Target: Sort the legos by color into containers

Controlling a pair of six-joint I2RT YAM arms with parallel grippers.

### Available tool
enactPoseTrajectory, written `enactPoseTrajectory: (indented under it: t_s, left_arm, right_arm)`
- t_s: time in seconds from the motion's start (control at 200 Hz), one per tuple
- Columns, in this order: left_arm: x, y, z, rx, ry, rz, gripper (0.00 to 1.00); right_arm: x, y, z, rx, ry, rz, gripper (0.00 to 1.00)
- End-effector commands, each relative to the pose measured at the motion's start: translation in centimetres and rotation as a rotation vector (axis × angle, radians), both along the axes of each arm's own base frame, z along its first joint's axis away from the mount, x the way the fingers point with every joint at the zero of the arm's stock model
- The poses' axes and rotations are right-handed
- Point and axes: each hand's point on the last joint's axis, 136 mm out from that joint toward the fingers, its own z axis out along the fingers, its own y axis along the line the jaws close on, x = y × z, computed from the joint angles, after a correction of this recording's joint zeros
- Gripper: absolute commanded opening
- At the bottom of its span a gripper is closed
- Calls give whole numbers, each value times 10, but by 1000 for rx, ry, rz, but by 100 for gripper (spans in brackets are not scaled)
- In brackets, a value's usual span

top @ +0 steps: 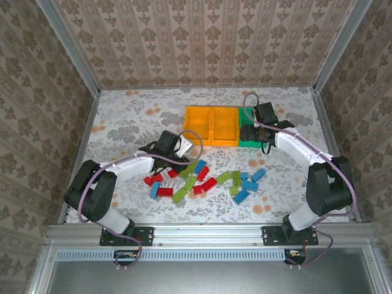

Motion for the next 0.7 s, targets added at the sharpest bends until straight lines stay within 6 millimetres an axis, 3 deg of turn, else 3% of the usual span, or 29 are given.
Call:
enactPoseTrajectory:
  t_s: [0.0, 0.24, 0.52, 0.62, 0.695]
  left_arm:
    - [12, -8, 19, -28, -45, 0, 23]
    - [30, -13, 50, -53, -123, 15, 22]
    - [96, -29, 116, -166, -278, 120, 23]
    - [120, -38, 122, -192, -286, 145, 23]
    - [138, -43, 114, -188, -266, 180, 24]
  right_arm:
    - [-12, 11, 6, 25, -5, 31, 81]
    - [-20, 13, 6, 47, -4, 19, 81]
    - [-42, 42, -6, 52, 13, 86, 79]
    - [-53, 56, -5, 55, -1, 130, 78]
    - [-62, 70, -3, 61, -12, 188, 78]
